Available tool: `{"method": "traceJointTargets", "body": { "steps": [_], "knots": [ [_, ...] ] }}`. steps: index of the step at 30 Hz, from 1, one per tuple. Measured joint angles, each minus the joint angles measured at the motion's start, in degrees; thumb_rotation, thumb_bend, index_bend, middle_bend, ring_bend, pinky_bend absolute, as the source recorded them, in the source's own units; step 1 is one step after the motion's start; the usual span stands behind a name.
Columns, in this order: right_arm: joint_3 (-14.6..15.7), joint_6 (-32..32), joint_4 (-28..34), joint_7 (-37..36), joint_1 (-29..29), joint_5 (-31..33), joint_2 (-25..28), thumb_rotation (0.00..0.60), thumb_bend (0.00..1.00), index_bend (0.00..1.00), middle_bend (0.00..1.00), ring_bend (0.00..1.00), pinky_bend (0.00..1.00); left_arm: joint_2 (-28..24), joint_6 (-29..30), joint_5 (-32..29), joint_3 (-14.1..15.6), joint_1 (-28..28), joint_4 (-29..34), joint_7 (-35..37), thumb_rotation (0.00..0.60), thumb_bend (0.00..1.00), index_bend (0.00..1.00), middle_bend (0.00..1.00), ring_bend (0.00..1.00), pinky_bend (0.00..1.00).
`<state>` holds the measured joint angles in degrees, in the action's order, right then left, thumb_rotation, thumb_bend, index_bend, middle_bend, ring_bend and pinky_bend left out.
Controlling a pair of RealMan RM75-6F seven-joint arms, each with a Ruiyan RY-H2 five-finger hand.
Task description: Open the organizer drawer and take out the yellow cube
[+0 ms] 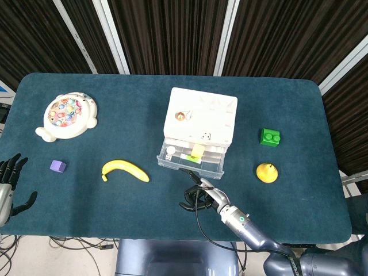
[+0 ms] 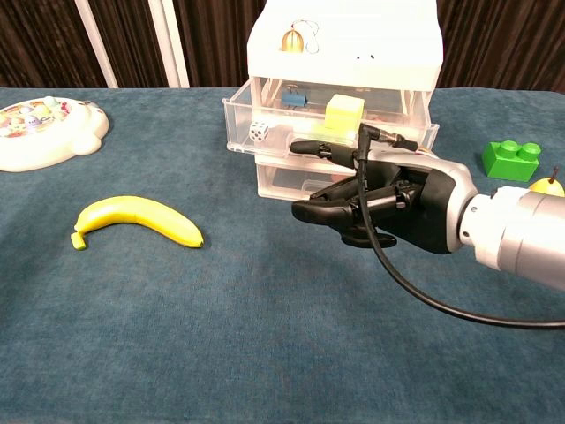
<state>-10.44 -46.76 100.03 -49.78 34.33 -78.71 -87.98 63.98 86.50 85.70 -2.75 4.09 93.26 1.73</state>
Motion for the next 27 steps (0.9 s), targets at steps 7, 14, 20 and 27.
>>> {"method": "traceJointTargets", "body": {
  "steps": [7, 14, 20, 27],
  "knots": [
    [0.59, -0.47, 0.22, -0.06, -0.08, -0.33, -0.01, 0.6, 0.36, 0.01, 0.81, 0.88, 0.99, -0.01, -0.03, -0.03, -0.02, 0.01, -0.01, 0.06, 0.6, 0.31, 0.04, 0.0, 0.0, 0.0],
    [1.25, -1.02, 0.48, -0.3, -0.27, -0.7, 0.07, 0.6, 0.36, 0.01, 0.81, 0.88, 0.99, 0.0, -0.08, -0.08, -0.03, 0.03, -0.01, 0.01, 0.6, 0.31, 0.04, 0.0, 0.0, 0.0],
    [1.69, -1.41, 0.51, -0.61, -0.41, -1.06, 0.24, 0.6, 0.36, 0.01, 0.81, 0.88, 0.99, 0.03, -0.18, -0.18, -0.05, 0.06, 0.0, -0.09, 0.6, 0.31, 0.04, 0.0, 0.0, 0.0],
    [2.17, -1.71, 0.54, -0.98, -0.53, -1.35, 0.4, 0.6, 0.36, 0.01, 0.81, 0.88, 0.99, 0.0, -0.14, -0.17, -0.06, 0.05, 0.08, -0.19, 0.6, 0.31, 0.04, 0.0, 0.0, 0.0]
  ]
}}
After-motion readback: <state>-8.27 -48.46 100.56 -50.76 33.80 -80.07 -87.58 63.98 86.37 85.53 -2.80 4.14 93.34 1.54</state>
